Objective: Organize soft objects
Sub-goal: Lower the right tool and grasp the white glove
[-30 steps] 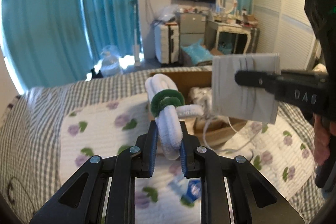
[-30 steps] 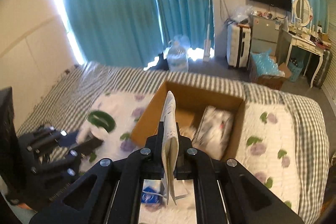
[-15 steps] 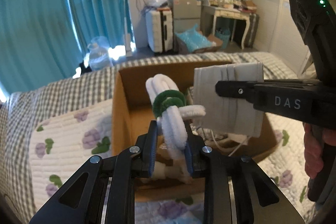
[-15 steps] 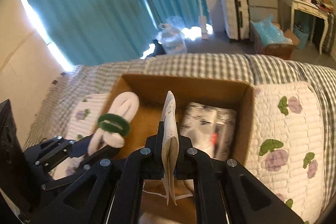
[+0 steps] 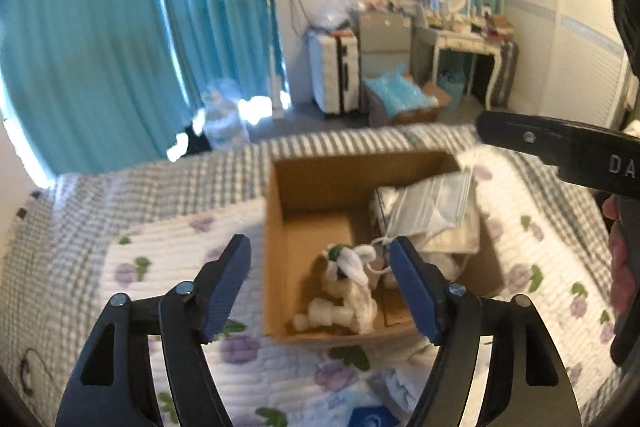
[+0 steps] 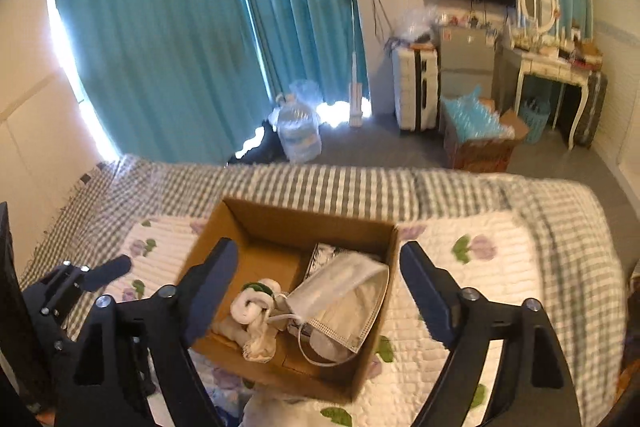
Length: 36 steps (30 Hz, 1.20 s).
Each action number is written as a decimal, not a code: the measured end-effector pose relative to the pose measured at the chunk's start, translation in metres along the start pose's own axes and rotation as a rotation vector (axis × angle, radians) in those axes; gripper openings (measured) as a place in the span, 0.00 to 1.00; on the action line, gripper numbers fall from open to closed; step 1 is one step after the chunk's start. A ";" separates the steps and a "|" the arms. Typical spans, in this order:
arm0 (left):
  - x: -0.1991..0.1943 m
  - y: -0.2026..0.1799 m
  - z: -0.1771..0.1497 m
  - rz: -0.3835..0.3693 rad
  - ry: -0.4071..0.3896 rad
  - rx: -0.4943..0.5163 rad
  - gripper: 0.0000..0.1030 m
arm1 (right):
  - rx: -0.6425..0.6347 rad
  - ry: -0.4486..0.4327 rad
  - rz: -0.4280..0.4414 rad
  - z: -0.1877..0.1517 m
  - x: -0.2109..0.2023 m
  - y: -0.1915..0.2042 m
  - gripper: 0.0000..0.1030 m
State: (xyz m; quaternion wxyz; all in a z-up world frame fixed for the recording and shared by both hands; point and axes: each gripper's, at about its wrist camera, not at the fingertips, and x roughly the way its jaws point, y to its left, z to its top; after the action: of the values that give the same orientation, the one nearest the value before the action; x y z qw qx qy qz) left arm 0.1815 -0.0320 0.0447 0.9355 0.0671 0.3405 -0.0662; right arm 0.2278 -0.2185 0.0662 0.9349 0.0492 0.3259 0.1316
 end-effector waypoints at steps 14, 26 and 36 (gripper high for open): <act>-0.120 0.021 -0.012 0.086 -0.119 -0.083 0.95 | -0.129 -0.079 -0.058 -0.021 -0.139 0.026 1.00; -0.071 0.020 -0.090 0.067 0.018 -0.135 0.95 | -0.173 0.146 0.005 -0.143 -0.058 0.031 1.00; -0.010 0.025 -0.130 0.084 0.125 -0.127 0.95 | -0.183 0.339 0.067 -0.195 0.036 0.037 0.73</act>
State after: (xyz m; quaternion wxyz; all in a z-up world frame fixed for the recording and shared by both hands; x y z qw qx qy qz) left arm 0.0964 0.0155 -0.0460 0.9168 0.0260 0.3986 -0.0011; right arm 0.1257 -0.1718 -0.1012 0.8624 -0.0482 0.4635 0.1979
